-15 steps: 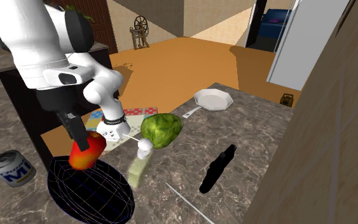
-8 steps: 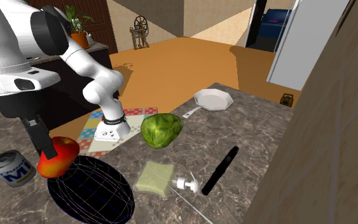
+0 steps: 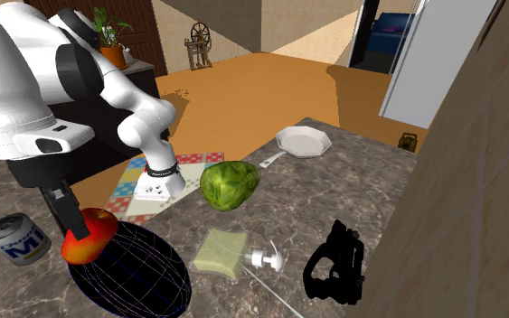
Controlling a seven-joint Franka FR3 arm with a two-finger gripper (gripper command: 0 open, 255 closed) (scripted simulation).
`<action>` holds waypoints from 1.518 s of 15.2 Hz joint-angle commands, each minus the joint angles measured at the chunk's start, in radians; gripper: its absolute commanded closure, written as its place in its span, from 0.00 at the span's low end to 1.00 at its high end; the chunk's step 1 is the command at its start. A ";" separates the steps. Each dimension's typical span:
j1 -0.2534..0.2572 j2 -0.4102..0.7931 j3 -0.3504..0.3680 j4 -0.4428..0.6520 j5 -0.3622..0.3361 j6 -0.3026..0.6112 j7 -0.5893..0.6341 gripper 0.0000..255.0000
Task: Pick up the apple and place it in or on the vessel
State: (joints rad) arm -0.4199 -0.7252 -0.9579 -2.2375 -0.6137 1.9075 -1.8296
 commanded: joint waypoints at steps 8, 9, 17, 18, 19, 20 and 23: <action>0.002 0.011 -0.068 -0.096 -0.044 0.116 0.016 1.00; 0.003 0.013 -0.077 -0.105 -0.049 0.130 0.018 1.00; 0.004 0.015 -0.084 -0.112 -0.053 0.139 0.019 1.00; 0.004 0.015 -0.084 -0.112 -0.053 0.139 0.019 0.00; 0.004 0.015 -0.084 -0.112 -0.053 0.139 0.019 0.00; 0.004 0.015 -0.084 -0.112 -0.053 0.139 0.019 0.00; 0.004 0.015 -0.084 -0.112 -0.053 0.139 0.019 0.00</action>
State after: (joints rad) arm -0.4163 -0.7099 -1.0418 -2.3494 -0.6664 2.0469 -1.8101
